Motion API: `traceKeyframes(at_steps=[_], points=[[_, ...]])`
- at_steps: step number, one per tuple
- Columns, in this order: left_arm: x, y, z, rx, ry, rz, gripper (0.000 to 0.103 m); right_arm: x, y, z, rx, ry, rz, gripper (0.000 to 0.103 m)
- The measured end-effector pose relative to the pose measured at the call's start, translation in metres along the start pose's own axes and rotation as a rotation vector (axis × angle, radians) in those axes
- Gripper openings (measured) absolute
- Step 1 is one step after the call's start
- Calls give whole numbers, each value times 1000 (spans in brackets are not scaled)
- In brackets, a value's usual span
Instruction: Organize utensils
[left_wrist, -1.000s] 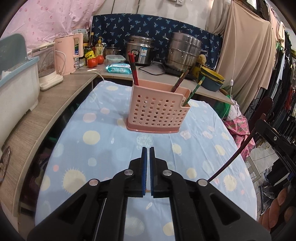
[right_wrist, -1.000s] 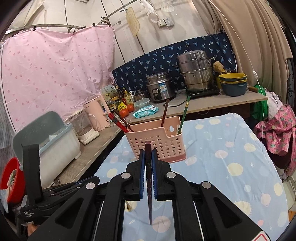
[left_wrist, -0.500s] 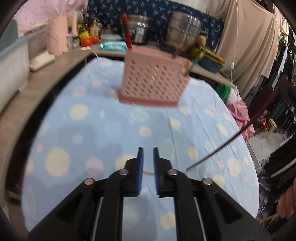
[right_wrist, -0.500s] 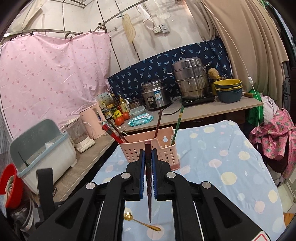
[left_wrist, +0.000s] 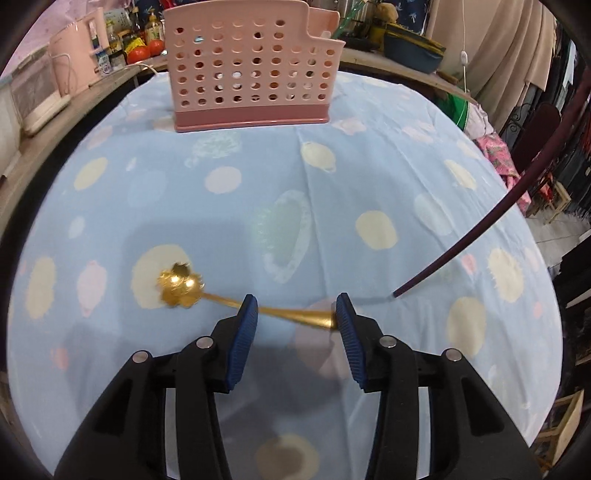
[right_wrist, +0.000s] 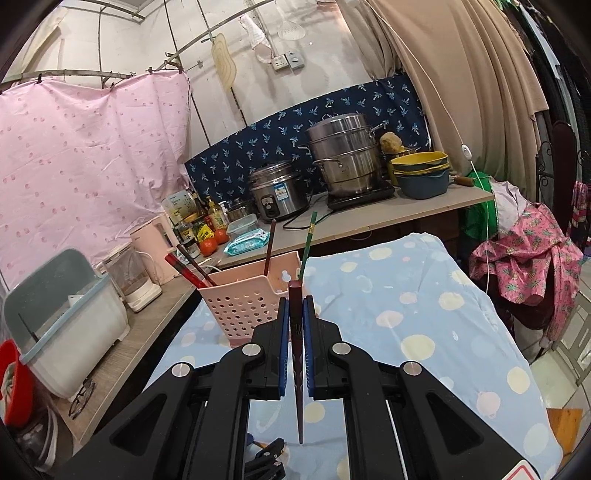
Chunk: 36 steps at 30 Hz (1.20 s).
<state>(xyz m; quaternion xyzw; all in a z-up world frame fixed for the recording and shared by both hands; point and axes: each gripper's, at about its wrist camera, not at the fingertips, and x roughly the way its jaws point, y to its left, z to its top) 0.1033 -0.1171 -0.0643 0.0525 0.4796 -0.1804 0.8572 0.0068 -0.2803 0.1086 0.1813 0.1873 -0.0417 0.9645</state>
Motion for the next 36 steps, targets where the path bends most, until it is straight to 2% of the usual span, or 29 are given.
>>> traceKeyframes(at_steps=[7,12,17,25,31,36], points=[[-19,31,-28,-4,9,24,42,6,1,-10,18,30,28,7],[-32,45,-25,-78,8,-24,43,6,10,-13,5,29,39,7],[-38,33,-10,-85,-34,-41,61,13,14,-11,-1,34,38,7],[-28,46,-3,-148,-10,-17,61,20,29,-11,-35,43,73,7],[-29,55,-6,-166,-6,-30,61,18,33,-14,20,102,165,7],[-25,43,-8,-144,6,-50,61,9,42,-14,-12,74,132,7]])
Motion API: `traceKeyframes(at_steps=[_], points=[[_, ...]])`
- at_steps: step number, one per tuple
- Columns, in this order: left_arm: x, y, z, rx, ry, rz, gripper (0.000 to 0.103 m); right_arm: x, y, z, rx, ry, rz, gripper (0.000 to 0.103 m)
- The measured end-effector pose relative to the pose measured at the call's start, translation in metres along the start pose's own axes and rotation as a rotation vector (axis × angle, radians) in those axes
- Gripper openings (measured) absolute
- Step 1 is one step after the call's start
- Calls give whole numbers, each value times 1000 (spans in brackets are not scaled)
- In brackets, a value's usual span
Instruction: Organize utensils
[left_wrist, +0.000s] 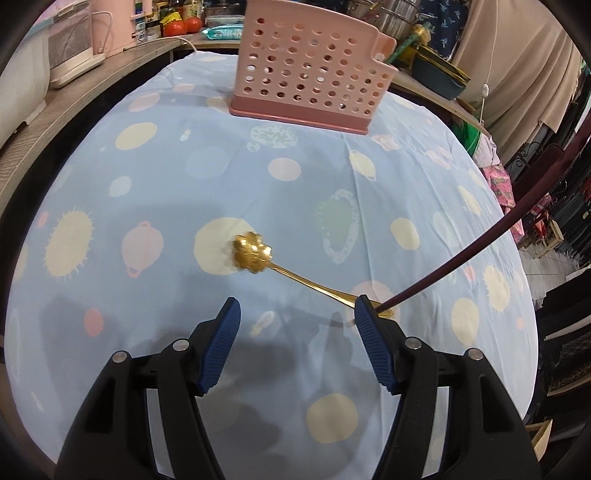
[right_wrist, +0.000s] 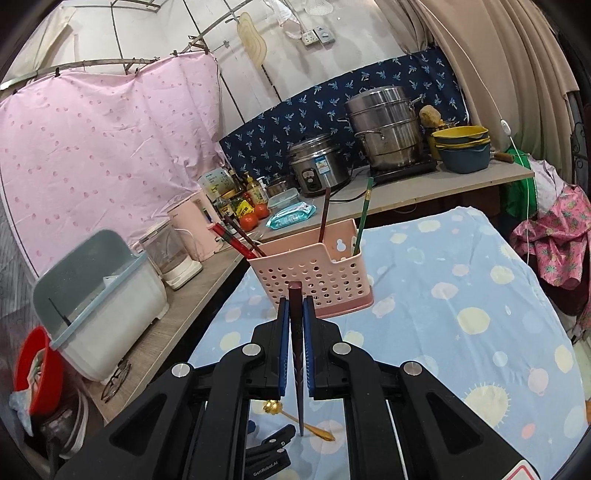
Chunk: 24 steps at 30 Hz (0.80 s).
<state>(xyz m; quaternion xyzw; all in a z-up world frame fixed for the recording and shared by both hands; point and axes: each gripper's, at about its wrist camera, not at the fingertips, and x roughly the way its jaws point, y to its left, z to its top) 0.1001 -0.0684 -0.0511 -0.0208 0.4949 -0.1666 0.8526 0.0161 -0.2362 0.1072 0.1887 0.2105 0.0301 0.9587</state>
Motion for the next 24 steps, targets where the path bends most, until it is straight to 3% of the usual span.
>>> traceKeyframes(at_steps=[4,12,19,24], points=[[10,-19,6,22,-3,2,65,-6,-3,7,-17,-39,-49,7],[34,-38,7,89,-2,141,66,-8,-22,12,0,-56,-101,7],[17,-26,-18,141,22,141,66,-8,-23,7,4,-45,-91,7],[2,-4,-32,103,27,133,66,-7,-19,-2,7,-26,-74,7]])
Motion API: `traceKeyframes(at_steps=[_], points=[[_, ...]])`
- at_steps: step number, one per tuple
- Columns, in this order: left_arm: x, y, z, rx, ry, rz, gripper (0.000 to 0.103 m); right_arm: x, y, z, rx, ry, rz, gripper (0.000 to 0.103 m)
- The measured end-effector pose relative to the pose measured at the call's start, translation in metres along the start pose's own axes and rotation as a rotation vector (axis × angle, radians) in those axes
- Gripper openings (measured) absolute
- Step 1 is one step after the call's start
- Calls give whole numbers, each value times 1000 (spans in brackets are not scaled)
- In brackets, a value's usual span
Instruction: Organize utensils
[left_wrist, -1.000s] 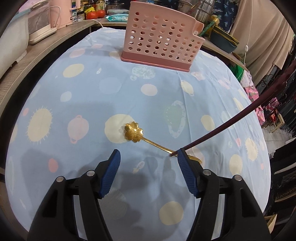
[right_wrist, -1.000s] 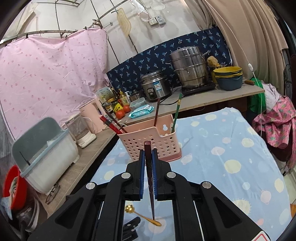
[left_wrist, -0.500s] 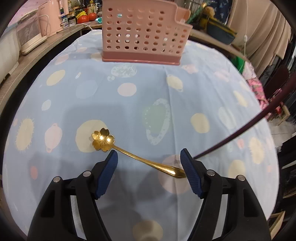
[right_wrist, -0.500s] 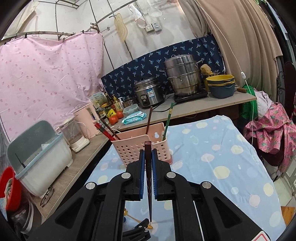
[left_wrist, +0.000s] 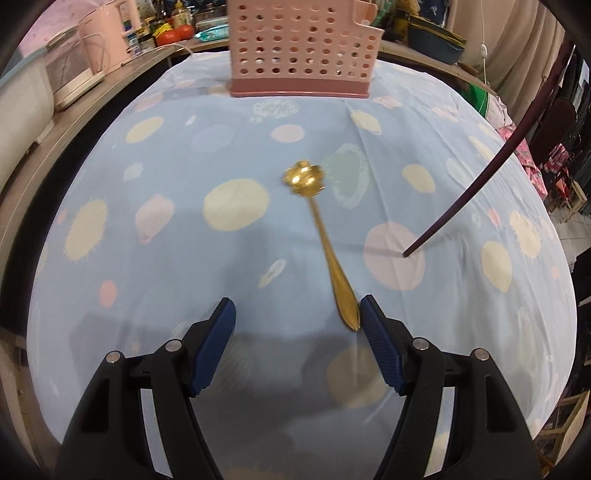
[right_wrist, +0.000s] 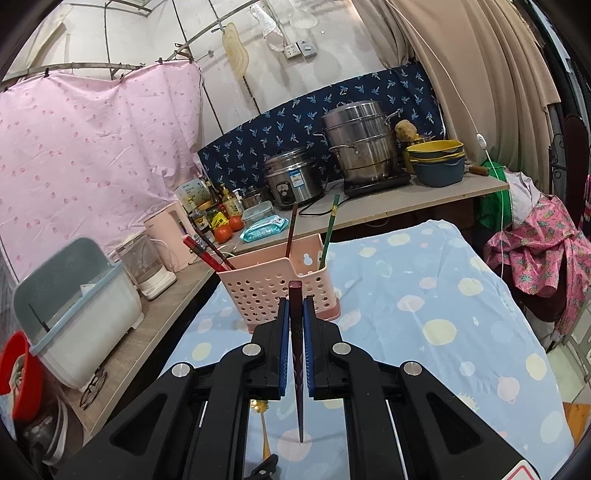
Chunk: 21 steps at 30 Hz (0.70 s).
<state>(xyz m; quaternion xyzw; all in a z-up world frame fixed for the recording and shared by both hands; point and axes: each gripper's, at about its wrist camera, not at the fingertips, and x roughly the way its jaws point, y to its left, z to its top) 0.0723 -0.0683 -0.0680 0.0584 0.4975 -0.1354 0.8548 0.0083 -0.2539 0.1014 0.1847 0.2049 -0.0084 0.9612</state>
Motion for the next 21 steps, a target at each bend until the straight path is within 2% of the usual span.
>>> traceKeyframes(at_steps=[3,7,12,15,17,21], points=[[-3,3,-6,-1,-11,-3,62,0,2,-5,3,9,6,7],[-7,3,-8,-7,-17,-52,47,-1,4,-6,1,10,6,7],[-5,2,-6,-22,-32,-87,46,-3,3,-11,5,8,1,7],[-5,4,-4,-28,-37,-97,31,-5,1,-13,8,8,-1,7],[-5,6,-4,-36,-32,-118,11,-5,1,-13,7,8,0,7],[-5,9,-3,-44,-24,-145,10,-5,1,-13,6,8,1,7]])
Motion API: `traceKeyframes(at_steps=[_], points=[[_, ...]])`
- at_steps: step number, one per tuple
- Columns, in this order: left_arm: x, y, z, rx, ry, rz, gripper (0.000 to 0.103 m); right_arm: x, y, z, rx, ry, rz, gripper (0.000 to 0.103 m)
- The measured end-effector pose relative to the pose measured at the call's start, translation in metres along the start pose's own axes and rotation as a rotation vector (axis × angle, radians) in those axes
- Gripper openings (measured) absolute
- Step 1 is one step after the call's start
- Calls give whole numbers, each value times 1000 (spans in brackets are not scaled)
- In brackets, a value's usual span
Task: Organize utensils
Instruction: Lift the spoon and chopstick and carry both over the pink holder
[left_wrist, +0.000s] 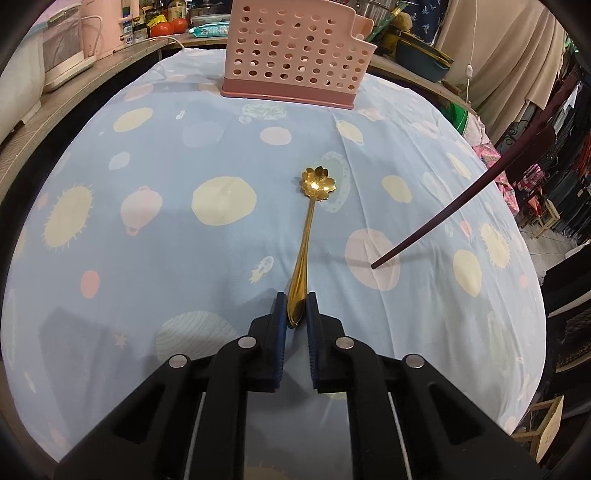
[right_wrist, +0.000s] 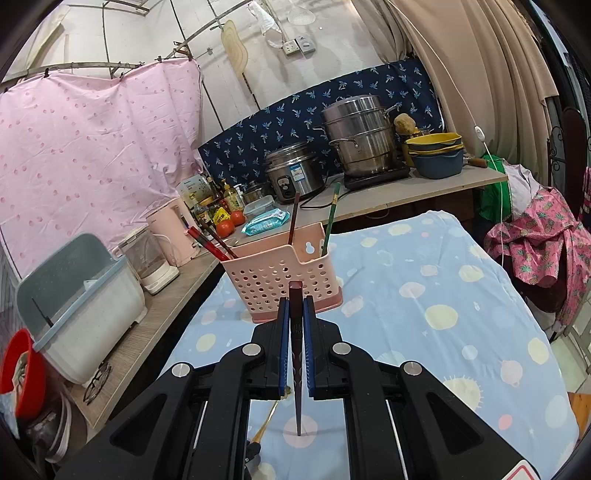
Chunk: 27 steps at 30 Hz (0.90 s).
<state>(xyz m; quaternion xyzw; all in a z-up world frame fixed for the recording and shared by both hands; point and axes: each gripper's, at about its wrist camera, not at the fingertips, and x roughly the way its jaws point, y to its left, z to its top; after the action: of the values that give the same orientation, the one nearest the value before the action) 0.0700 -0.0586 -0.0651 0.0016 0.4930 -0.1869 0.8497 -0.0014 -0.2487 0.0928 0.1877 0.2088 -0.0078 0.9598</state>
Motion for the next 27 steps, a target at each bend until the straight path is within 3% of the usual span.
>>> traceKeyframes(at_steps=[10,13,16,27], points=[[-38,7,18,-19,-79,-22,9,-6,1,-2,-3,0,13,7],[-53,9,29,-16,-123,-19,8,-8,3,1,-5,-2,22,7],[-63,12,41,-12,-158,-10,1,-9,7,3,-14,-6,29,7],[-86,12,77,35,-236,18,0,0,16,19,-39,-11,51,7]])
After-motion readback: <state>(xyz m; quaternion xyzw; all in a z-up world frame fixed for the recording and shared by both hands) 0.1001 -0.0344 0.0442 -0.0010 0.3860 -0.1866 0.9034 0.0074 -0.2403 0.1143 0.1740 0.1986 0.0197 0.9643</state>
